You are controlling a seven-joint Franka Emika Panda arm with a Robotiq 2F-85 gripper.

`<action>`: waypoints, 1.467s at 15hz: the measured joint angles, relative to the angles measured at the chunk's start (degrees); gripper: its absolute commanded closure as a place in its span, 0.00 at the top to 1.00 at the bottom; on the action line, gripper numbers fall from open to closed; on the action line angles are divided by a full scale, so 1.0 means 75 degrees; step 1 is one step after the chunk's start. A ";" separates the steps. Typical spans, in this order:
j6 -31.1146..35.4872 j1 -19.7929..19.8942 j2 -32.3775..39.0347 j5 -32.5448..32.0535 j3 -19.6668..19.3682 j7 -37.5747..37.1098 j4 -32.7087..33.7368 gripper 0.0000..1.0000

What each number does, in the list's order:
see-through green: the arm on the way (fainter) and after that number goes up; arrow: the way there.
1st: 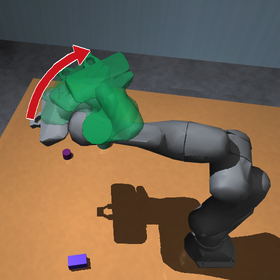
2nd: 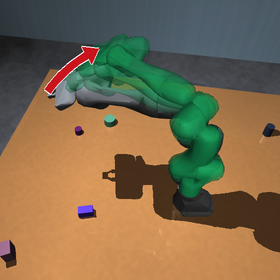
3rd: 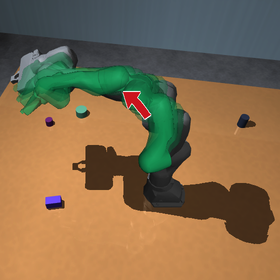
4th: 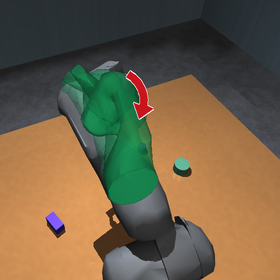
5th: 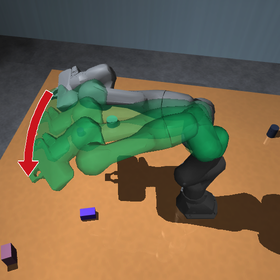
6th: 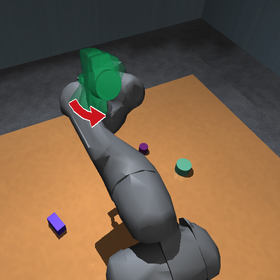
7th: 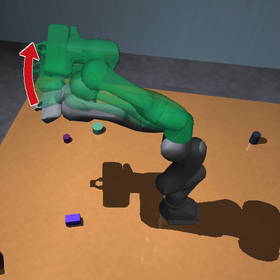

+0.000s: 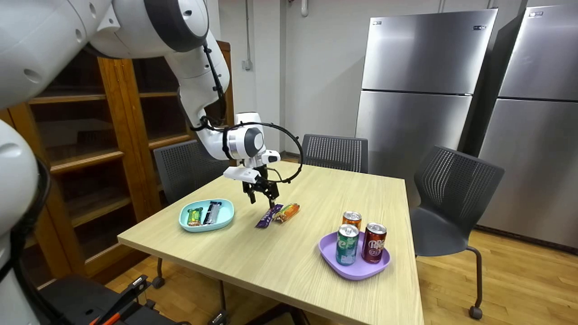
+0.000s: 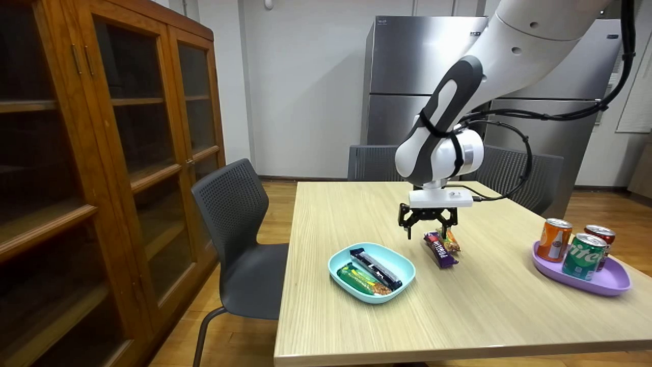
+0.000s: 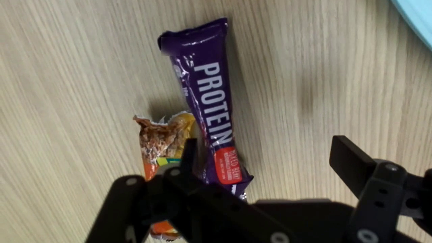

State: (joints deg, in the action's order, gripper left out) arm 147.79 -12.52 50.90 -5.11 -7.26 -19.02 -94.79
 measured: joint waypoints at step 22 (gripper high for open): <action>-0.0299 0.0168 0.0861 0.0311 0.0001 0.0000 0.1059 0.03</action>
State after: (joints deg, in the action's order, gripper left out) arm 145.54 -11.25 57.35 -2.77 -7.26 -19.02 -86.85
